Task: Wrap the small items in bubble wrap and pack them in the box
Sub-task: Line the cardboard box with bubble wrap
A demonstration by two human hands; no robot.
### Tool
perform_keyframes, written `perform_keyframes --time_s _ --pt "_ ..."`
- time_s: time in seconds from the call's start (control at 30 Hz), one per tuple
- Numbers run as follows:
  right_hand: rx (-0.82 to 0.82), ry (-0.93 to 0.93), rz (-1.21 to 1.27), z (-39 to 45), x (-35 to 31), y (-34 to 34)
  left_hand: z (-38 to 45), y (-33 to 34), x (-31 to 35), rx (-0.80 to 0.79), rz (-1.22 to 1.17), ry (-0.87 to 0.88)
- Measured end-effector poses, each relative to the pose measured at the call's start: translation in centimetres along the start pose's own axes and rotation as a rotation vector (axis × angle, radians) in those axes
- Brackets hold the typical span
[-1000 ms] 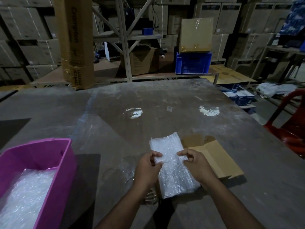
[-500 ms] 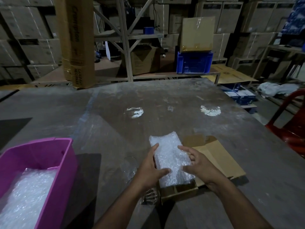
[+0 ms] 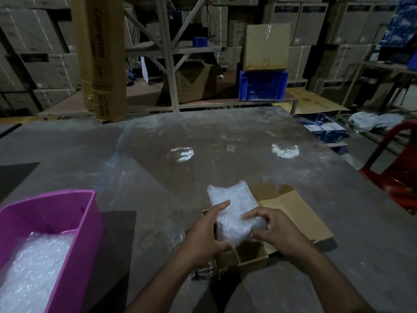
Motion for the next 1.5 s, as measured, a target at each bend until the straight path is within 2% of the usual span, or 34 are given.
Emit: perform_keyframes --time_s 0.1,0.27,0.53,0.73,0.83,0.93,1.1,1.3,1.5 --pt "0.071 -0.04 -0.114 -0.3 -0.4 -0.4 -0.4 0.0 0.8 0.094 0.193 0.052" --pt "0.078 -0.057 -0.308 -0.5 -0.6 0.1 -1.1 -0.4 1.8 0.224 0.568 0.091" --pt "0.033 -0.071 -0.854 -1.0 -1.6 1.4 -1.8 0.8 1.8 0.203 0.882 0.101" --pt "0.022 -0.105 -0.905 -0.9 -0.9 2.0 -1.6 1.3 0.7 0.164 0.888 0.054" --pt "0.02 -0.086 -0.825 -1.0 -0.5 2.0 -1.7 1.1 0.1 0.112 0.703 -0.045" --pt "-0.011 -0.048 -0.724 -1.1 -0.2 1.8 -1.9 0.9 -0.3 0.145 0.552 -0.104" --pt "-0.128 0.007 -0.539 -1.8 0.2 1.6 -2.2 1.1 0.2 0.212 0.634 -0.098" --pt "-0.057 0.081 -0.574 -1.3 0.2 0.5 -2.3 1.7 0.1 0.205 0.827 -0.119" --pt "-0.082 0.113 -0.862 -0.5 0.2 2.1 -2.2 2.0 -0.3 0.164 0.789 -0.138"
Point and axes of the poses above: each hand's wrist, its own z-axis towards the middle knuckle, its own y-axis out of the palm, x = y × z, the point moved 6 cm from there along z, towards the middle knuckle, and after that the axes turned 3 degrees about -x, right-handed, at the moved point
